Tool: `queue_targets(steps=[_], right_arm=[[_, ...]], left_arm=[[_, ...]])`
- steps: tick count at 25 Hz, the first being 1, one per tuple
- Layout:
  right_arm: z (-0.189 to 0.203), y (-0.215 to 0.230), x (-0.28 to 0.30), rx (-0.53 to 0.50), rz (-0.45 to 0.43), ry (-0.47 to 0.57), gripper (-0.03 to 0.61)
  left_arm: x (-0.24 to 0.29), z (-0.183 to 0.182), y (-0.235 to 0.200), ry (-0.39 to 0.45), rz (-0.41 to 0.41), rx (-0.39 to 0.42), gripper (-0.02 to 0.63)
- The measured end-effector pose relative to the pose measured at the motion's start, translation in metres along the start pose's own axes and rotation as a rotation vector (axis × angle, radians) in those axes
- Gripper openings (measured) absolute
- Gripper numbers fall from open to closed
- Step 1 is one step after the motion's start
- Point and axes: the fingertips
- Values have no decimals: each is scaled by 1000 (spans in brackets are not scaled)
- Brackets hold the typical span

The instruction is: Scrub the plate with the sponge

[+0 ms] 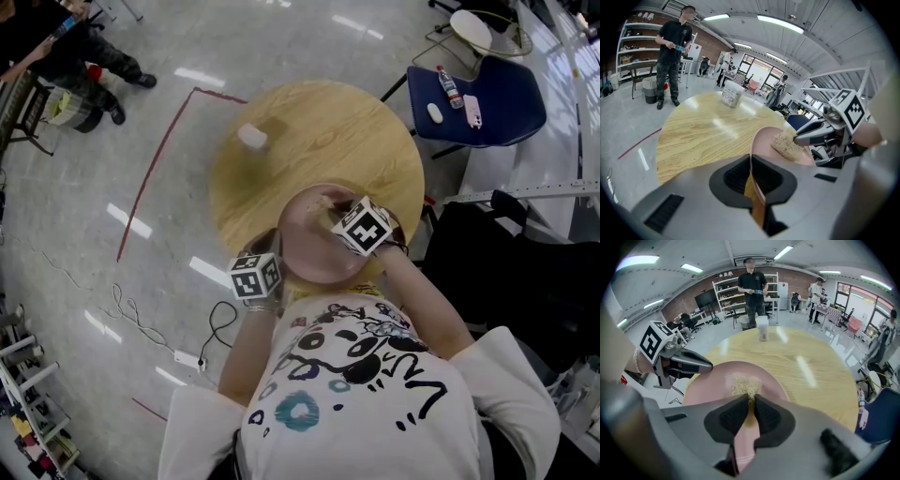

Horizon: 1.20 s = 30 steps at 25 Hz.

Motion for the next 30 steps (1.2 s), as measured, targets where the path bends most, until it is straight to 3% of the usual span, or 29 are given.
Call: queue_targets(steps=[8, 15, 30], right_arm=[[27, 18, -18, 44, 26, -19, 55], [50, 12, -33, 5, 28, -40, 55], [76, -51, -42, -29, -114, -90, 55]], left_arm=[[-1, 0, -1, 15, -19, -13, 25], [0, -1, 1, 16, -33, -9, 25], [2, -2, 2, 20, -69, 18, 25]])
Point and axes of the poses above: the fingertips, and each gripper's own axes: x forward along the fingers, y to its right, z out of its underside, and after that the axes turned 4 degrees about y, right-handed
